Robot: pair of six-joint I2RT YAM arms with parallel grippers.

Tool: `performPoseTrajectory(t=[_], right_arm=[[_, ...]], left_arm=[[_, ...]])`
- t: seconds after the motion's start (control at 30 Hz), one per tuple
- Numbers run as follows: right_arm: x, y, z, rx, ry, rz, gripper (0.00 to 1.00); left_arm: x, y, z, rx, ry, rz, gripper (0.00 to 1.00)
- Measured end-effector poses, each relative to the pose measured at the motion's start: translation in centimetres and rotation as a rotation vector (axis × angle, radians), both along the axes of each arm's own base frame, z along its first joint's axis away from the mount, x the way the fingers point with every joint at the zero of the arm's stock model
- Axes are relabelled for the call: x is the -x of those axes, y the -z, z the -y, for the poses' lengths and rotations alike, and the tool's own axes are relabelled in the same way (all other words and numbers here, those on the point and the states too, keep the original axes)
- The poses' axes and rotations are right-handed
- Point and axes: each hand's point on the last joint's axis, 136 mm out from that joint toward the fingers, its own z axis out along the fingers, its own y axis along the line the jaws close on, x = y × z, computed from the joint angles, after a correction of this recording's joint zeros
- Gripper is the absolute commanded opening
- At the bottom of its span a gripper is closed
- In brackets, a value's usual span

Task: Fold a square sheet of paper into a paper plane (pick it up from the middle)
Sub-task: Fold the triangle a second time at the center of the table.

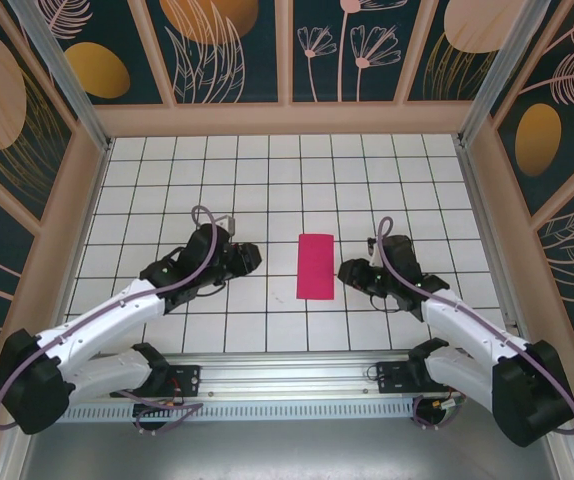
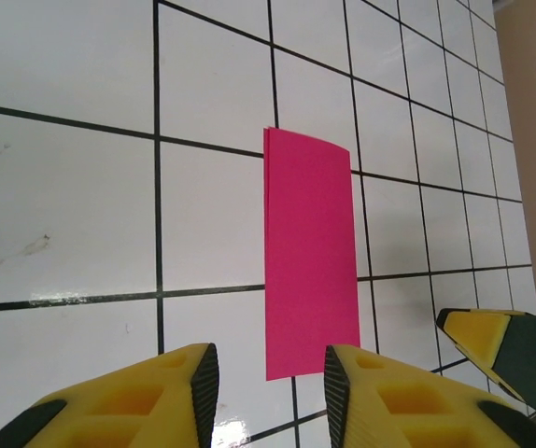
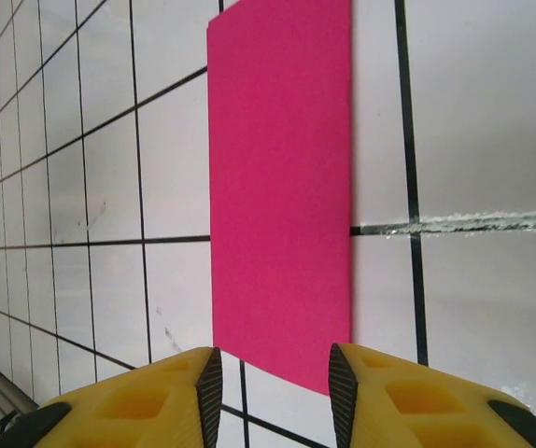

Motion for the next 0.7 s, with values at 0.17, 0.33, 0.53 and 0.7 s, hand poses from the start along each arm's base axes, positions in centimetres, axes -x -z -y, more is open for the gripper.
performPoseTrajectory(t=[0.17,0.33,0.53,0.7], right_arm=[[-0.7,0.4,0.3,0.023,0.010,0.005,0.43],[-2.1,1.1,-0.6,0.027,-0.025,-0.035,0.41],[-3.8,3.0,-1.9,0.033,-0.055,-0.100,0.40],[-4.2,4.8,-2.2,0.045,-0.068,-0.159,0.38]], left_arm=[[0.7,0.8,-0.6,0.040,-0.031,-0.019,0.43],[0.6,2.1,0.3,0.067,-0.028,-0.063,0.45],[-0.3,4.7,2.1,0.077,-0.012,-0.121,0.48],[-0.8,7.3,3.6,0.068,0.015,-0.191,0.48]])
